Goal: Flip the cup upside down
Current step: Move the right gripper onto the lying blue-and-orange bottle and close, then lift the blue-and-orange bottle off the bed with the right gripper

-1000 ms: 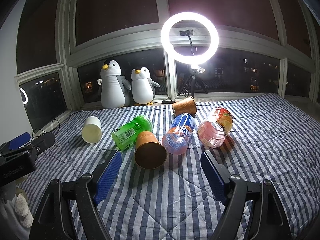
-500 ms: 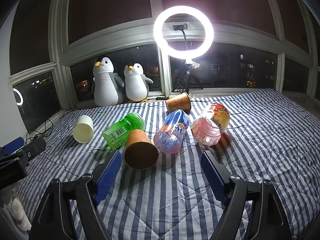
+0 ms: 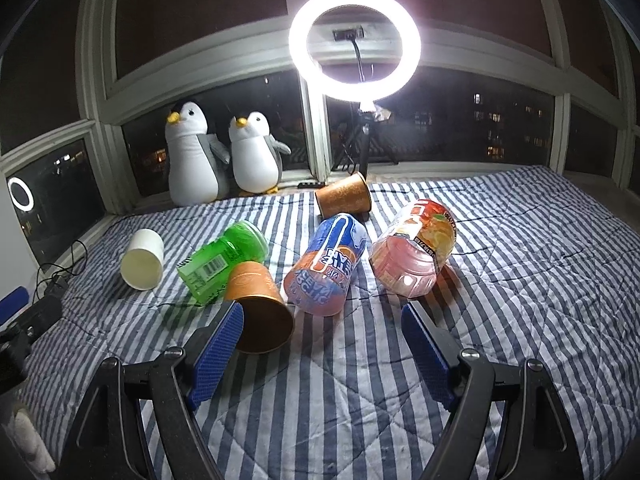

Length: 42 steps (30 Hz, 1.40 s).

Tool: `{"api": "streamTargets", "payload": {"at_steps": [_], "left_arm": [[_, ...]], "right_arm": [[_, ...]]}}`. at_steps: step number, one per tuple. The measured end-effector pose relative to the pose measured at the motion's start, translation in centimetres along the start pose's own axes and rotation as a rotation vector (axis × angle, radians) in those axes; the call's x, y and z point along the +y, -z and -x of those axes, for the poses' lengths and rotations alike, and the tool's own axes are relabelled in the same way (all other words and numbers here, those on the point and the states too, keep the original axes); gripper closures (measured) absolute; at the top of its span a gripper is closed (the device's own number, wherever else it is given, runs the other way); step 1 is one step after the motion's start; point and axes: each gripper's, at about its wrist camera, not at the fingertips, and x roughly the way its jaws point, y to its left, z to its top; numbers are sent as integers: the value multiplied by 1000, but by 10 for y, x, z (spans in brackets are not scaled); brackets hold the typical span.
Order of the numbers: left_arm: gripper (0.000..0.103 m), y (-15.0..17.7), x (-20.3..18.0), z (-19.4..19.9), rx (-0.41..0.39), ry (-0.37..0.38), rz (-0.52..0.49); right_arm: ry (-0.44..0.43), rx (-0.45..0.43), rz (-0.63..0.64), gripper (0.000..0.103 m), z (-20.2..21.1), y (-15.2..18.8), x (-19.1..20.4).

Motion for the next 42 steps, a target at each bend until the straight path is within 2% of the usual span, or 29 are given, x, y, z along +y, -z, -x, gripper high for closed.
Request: {"api": "streamTargets", "payload": {"at_steps": [5, 7, 14, 21, 25, 28, 32, 34, 42], "left_arm": [[0, 3, 0, -2, 14, 4, -2], [0, 4, 2, -2, 14, 4, 3], [0, 6, 10, 2, 18, 6, 17], [0, 7, 13, 6, 22, 11, 18], [0, 7, 16, 11, 13, 5, 21], [0, 7, 20, 14, 11, 1, 29], [0, 6, 24, 15, 10, -7, 37], [0, 5, 26, 16, 10, -9, 38], [0, 4, 29, 24, -5, -21, 44]], "right_arm": [[-65, 142, -85, 25, -41, -22, -10], [-90, 172, -116, 25, -53, -31, -14], [-74, 256, -131, 25, -93, -64, -17], [-32, 350, -130, 26, -130, -80, -22], [-19, 422, -157, 33, -152, -83, -24], [6, 464, -146, 34, -165, -83, -22], [11, 493, -133, 35, -176, -79, -20], [1, 514, -138, 44, -180, -75, -20], [-21, 485, -161, 47, -166, -78, -24]]}}
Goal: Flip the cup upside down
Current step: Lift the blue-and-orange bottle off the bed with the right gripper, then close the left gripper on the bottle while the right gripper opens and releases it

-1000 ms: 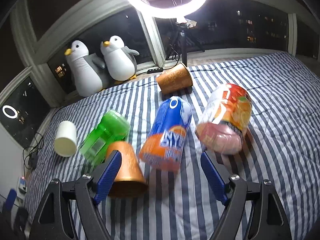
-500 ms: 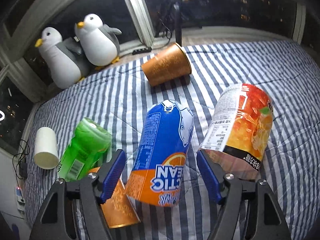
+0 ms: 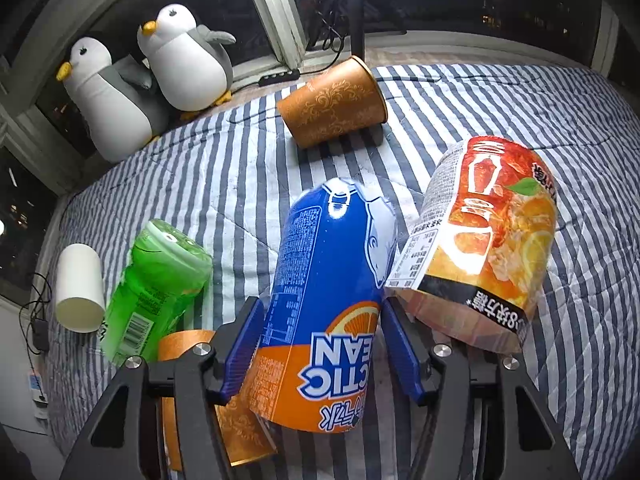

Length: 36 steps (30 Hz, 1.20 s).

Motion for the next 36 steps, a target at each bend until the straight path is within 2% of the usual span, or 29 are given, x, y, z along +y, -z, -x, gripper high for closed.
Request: {"api": "streamTargets", "payload": {"at_steps": [7, 16, 22, 27, 30, 36], "left_arm": [[0, 1, 1, 4, -4, -6, 2], [0, 3, -5, 3, 6, 13, -8], [0, 9, -17, -5, 53, 56, -18], [0, 17, -27, -20, 85, 63, -23], [0, 19, -30, -25, 91, 63, -23], [0, 19, -38, -32, 115, 73, -29]], "right_arm": [[-50, -50, -4, 49, 32, 22, -10], [-92, -74, -37, 50, 64, 86, -27], [-93, -94, -19, 50, 81, 119, -29], [-70, -96, 25, 49, 83, 136, -24], [-68, -101, 42, 45, 82, 141, -22], [-83, -139, 24, 44, 92, 147, -29]]}}
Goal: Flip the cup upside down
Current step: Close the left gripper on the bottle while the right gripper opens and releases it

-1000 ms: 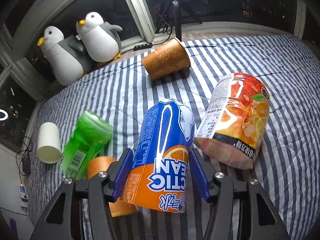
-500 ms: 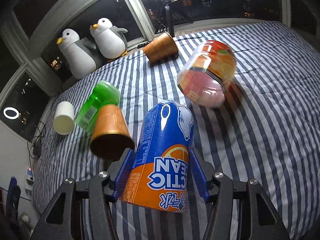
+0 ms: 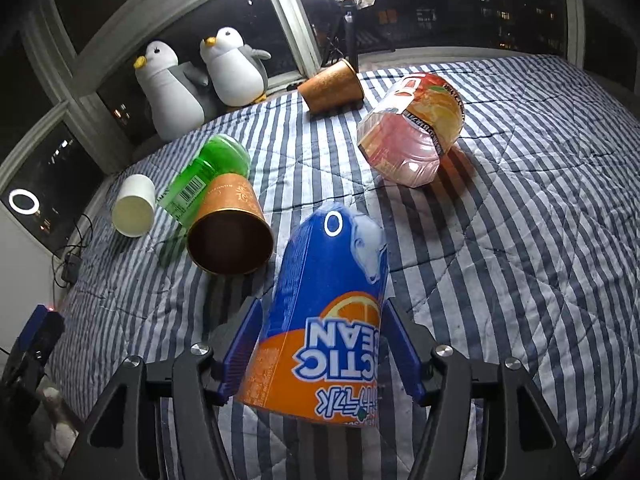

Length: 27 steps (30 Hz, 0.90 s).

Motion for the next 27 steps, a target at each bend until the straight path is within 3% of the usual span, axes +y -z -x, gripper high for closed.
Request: {"api": "streamTargets", "payload": {"at_steps": [8, 13, 20, 24, 27], "left_arm": [[0, 0, -16, -15, 11, 6, -19], [0, -3, -32, -18, 22, 31, -31], [0, -8, -65, -19, 50, 84, -71], [0, -13, -87, -26, 110, 135, -101], [0, -19, -102, -39, 203, 193, -100]], "right_arm": [[-6, -135, -31, 41, 39, 17, -10], [53, -231, -24, 41, 64, 37, -12], [104, -279, -13, 41, 85, 55, -18], [131, -307, -4, 41, 95, 61, -21], [136, -326, -15, 41, 102, 63, -27]]}}
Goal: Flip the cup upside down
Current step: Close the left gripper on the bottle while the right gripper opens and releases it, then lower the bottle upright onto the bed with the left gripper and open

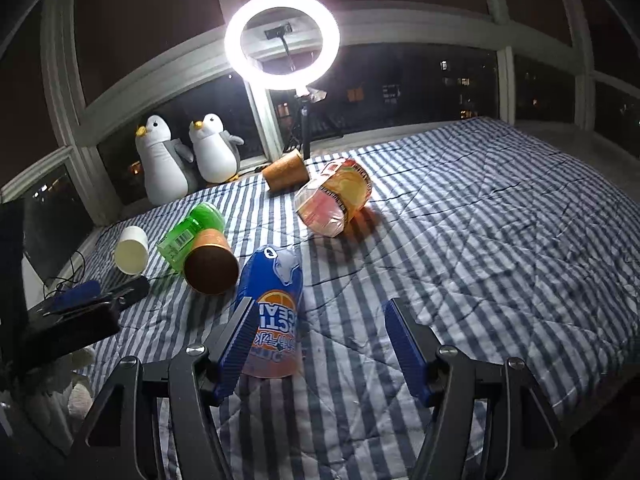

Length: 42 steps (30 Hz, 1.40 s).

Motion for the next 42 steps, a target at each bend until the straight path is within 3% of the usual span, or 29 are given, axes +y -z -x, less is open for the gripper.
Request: {"api": "streamTargets", "payload": {"at_steps": [9, 18, 30, 33, 38, 42], "left_arm": [[1, -32, -37, -49, 266, 114, 36], [13, -40, -68, -102, 446, 107, 94], [24, -54, -79, -145, 524, 106, 140], [32, -54, -80, -156, 555, 121, 138], [32, -55, -77, -154, 552, 155, 144], [32, -57, -67, -130, 494, 176, 143]], "right_arm": [[17, -12, -47, 41, 5, 5, -24], [41, -25, -77, 41, 11, 8, -46], [45, -20, -94, 41, 12, 13, -59], [50, -28, -100, 41, 14, 13, -61], [56, -27, -112, 41, 14, 14, -65], [44, -18, -119, 41, 13, 15, -64]]}}
